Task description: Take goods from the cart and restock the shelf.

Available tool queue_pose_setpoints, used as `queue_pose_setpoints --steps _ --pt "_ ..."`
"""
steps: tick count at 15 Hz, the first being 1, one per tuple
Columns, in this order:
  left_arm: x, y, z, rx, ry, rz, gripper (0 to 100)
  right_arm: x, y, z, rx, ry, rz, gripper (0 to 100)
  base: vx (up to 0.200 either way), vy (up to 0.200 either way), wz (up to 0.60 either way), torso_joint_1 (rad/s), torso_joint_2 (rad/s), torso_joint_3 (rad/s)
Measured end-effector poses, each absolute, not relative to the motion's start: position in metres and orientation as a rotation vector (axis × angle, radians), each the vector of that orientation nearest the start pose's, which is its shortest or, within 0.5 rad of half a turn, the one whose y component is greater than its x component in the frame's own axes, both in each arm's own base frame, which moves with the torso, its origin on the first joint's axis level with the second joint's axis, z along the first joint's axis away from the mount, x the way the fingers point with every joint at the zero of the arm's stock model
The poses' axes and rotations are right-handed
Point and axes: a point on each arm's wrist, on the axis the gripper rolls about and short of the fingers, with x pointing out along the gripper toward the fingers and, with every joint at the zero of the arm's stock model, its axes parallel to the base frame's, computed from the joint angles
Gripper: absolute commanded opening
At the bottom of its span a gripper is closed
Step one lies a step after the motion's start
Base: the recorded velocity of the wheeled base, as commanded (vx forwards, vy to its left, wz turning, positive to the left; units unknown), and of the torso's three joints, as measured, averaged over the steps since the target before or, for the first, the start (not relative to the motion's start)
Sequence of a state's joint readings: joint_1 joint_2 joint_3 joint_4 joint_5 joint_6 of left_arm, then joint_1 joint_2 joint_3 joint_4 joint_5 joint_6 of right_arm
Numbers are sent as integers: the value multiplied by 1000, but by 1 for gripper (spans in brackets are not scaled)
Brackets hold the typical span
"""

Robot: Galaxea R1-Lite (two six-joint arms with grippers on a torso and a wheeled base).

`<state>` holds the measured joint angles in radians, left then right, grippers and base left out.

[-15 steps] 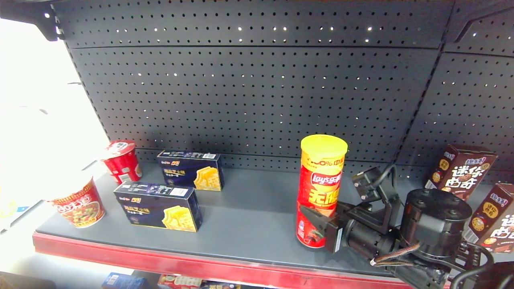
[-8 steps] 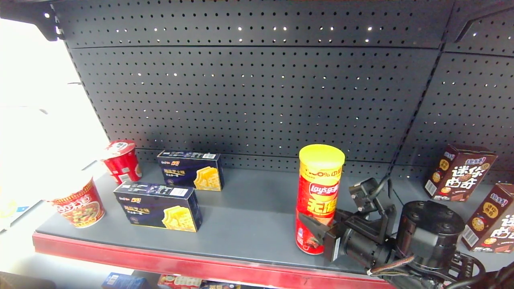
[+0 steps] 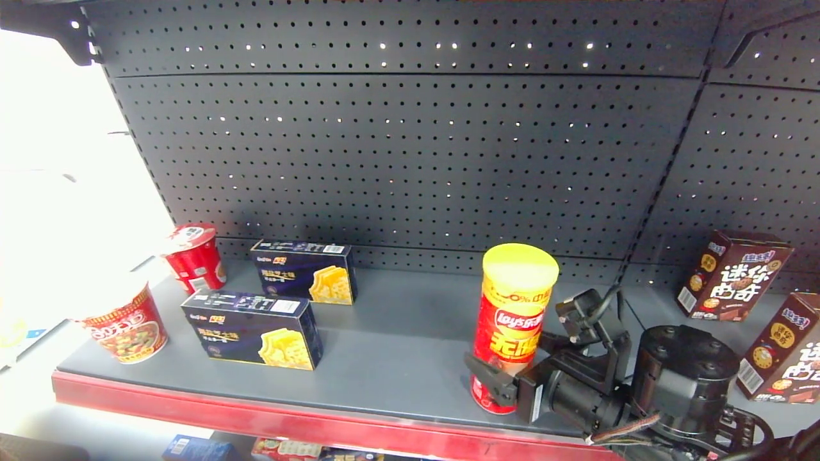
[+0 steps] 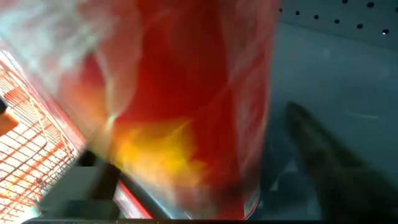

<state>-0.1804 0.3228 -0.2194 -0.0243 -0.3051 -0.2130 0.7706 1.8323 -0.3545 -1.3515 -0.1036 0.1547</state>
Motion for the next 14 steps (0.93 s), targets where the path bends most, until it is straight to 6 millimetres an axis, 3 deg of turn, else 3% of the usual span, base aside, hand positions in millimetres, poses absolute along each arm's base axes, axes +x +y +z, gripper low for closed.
queue_pose_setpoints --steps 5,14 --pt "-4 -6 144 -213 126 -476 0 183 176 105 83 181 658 100 0 0 0 0 0 0" --pt "-6 -6 145 -212 105 -479 0 142 133 105 46 215 652 100 0 0 0 0 0 0"
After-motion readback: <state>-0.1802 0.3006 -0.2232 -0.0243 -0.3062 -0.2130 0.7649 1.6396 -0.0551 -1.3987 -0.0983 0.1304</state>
